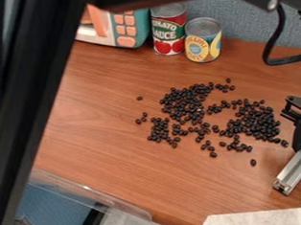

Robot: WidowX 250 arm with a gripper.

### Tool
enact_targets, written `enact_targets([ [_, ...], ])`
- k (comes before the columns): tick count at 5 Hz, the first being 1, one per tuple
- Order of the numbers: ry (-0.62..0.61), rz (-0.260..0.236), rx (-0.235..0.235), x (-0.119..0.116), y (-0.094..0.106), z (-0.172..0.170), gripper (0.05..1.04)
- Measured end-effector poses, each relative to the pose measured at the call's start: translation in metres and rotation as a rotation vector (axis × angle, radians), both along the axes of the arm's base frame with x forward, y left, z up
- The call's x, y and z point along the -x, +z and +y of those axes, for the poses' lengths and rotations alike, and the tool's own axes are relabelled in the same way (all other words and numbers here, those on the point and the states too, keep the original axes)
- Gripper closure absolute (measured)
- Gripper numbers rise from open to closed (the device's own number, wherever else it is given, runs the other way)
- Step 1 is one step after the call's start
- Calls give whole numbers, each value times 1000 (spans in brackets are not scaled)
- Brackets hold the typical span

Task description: Sweep into pile

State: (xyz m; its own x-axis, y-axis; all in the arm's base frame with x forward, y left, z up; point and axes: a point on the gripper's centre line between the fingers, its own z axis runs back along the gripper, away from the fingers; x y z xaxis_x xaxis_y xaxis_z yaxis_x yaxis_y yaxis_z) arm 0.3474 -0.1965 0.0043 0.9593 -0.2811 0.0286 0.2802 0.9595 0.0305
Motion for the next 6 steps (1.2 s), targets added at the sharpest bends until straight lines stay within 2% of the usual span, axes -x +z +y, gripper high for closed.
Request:
enact_targets([
  [1,50,-29,14,-9,0,6,735],
  [3,123,-91,-9,-28,2,29,736],
  [4,213,-108,-37,-42,0,65,735],
  [5,230,-103,-41,-41,-2,72,736],
  [6,276,-91,-56,-37,-2,96,735],
])
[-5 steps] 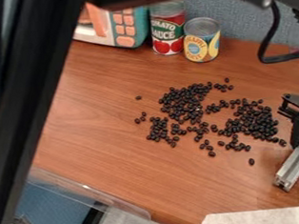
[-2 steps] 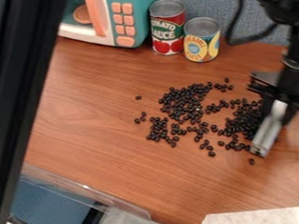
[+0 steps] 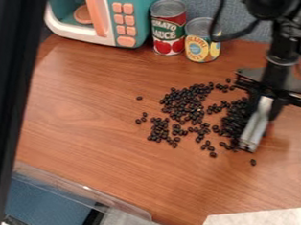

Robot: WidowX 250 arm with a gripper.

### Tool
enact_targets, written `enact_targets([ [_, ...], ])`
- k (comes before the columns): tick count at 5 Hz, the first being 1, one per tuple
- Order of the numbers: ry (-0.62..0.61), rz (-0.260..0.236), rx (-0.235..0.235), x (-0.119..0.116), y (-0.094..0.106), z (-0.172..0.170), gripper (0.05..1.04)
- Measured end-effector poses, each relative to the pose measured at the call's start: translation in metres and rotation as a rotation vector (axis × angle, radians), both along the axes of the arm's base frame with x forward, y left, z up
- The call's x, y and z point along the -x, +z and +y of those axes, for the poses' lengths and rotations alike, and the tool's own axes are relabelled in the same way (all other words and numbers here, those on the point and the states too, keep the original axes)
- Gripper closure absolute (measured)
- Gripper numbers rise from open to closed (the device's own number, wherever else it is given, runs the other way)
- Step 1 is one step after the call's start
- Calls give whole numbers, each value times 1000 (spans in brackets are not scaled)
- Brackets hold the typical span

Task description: Sweep into pile

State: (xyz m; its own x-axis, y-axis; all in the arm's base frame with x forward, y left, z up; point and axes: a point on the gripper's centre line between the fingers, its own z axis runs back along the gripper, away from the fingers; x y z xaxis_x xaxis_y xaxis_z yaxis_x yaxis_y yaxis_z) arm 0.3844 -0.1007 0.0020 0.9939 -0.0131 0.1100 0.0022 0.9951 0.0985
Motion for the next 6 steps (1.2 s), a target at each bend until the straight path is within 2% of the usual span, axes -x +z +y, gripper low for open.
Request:
enact_targets([
  [3,91,16,-66,15,3,74,736],
  [4,115,27,-101,23,3,104,736],
  [6,146,40,-114,32,4,140,736],
])
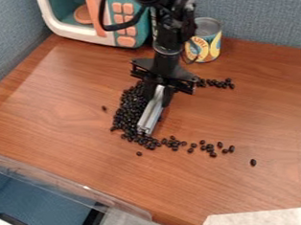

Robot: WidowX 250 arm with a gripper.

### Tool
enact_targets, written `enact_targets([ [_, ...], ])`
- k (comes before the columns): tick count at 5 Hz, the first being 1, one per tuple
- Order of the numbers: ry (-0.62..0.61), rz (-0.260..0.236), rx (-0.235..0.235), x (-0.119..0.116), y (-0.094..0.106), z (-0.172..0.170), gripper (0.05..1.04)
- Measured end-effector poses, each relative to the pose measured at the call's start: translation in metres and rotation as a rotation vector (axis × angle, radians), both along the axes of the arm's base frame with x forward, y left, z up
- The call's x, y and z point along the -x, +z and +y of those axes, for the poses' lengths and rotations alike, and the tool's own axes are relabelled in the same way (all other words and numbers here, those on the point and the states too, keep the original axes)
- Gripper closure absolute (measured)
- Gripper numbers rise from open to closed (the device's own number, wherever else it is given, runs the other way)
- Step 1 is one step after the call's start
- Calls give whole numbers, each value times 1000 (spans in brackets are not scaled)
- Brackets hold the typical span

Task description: Sweep into pile

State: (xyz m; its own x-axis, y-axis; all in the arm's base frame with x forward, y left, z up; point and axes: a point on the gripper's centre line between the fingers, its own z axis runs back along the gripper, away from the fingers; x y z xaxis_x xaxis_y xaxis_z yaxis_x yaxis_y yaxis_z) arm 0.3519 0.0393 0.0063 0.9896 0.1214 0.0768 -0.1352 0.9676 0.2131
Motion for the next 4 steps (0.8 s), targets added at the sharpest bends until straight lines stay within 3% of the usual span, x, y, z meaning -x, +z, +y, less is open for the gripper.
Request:
enact_targets([
  [3,18,8,-8,9,1,32,736],
  [4,23,13,16,11,1,32,736],
])
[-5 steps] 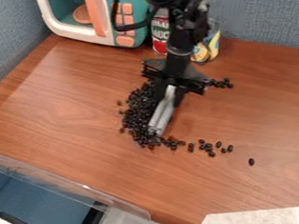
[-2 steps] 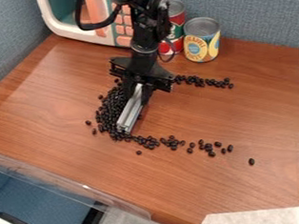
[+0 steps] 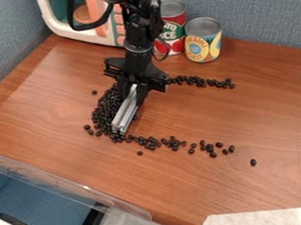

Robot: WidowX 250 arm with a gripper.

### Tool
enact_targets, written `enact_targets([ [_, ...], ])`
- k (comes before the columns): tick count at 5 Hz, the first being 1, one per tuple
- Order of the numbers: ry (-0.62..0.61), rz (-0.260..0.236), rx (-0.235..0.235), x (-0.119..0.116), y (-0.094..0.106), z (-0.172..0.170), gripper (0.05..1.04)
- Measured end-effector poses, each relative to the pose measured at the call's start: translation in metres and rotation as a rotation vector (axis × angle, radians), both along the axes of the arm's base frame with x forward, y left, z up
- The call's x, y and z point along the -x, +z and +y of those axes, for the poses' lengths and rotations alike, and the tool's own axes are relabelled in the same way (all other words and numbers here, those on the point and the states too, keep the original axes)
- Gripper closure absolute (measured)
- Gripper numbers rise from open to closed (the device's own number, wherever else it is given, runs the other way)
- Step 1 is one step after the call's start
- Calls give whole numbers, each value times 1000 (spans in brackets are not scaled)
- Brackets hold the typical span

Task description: Sweep into pile

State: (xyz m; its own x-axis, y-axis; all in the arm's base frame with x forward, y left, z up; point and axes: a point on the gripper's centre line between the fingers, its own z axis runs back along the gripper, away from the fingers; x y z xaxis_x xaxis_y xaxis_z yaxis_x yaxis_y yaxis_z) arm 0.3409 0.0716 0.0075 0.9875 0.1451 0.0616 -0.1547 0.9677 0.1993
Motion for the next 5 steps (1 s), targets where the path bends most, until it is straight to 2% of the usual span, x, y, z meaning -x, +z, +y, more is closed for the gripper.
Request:
enact_targets([
  [1,-20,-13,18,-3,12,-10,736],
  [2,-70,-62,23,-12,30,-31,736],
  [3,-103,-80,34,-19,37,-54,736],
  [4,-169,-124,47,-41,46,-94,736],
  [5,-233,-90,49,-53,31,-132,736],
])
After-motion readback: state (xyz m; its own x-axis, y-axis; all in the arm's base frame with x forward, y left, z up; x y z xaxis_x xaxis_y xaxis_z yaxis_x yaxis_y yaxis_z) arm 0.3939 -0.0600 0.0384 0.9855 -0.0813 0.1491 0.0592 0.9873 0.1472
